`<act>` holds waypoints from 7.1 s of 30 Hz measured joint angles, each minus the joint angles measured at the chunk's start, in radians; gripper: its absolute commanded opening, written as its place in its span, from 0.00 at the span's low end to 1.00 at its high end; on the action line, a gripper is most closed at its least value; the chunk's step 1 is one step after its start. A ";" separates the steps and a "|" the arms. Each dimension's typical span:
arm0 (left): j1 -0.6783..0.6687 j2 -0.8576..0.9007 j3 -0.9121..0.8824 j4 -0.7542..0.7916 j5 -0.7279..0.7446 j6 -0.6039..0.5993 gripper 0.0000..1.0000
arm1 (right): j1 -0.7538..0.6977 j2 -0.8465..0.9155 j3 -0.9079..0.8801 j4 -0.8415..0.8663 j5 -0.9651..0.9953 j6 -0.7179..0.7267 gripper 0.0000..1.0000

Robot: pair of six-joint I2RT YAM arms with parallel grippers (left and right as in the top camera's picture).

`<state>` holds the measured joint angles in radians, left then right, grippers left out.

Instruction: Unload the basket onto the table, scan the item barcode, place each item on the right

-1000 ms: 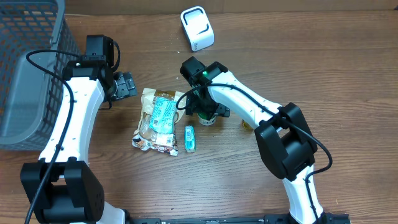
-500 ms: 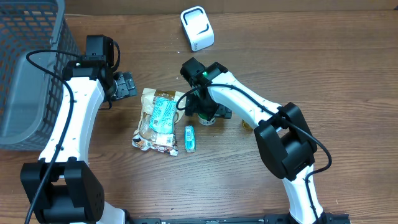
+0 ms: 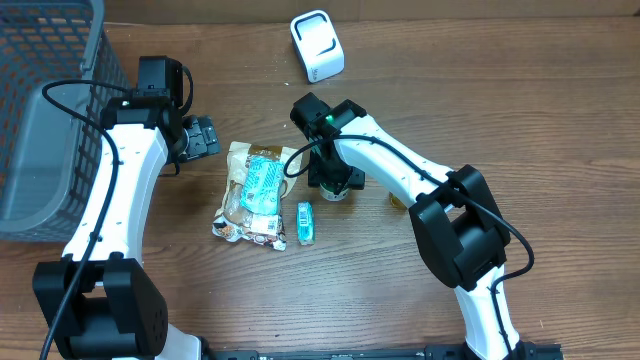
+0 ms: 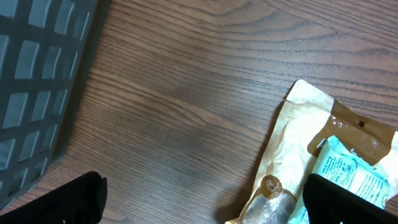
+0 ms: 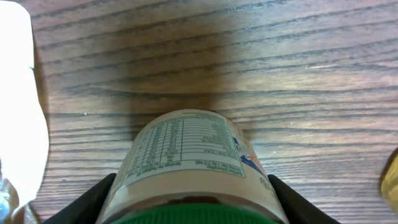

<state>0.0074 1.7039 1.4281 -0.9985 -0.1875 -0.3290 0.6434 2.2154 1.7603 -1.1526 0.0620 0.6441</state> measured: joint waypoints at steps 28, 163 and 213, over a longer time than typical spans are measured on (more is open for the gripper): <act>0.000 0.000 0.000 0.000 0.000 0.000 0.99 | 0.000 0.000 0.000 -0.010 0.016 -0.157 0.66; 0.000 0.000 0.000 0.000 0.000 0.000 1.00 | 0.045 -0.554 0.294 -0.219 -0.217 -0.410 0.20; 0.000 0.000 0.000 0.000 0.000 0.000 1.00 | -0.146 -0.192 0.294 0.122 0.035 -0.437 0.04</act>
<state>0.0074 1.7039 1.4281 -0.9985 -0.1875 -0.3290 0.4976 2.0232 2.0541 -1.0302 0.0967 0.2070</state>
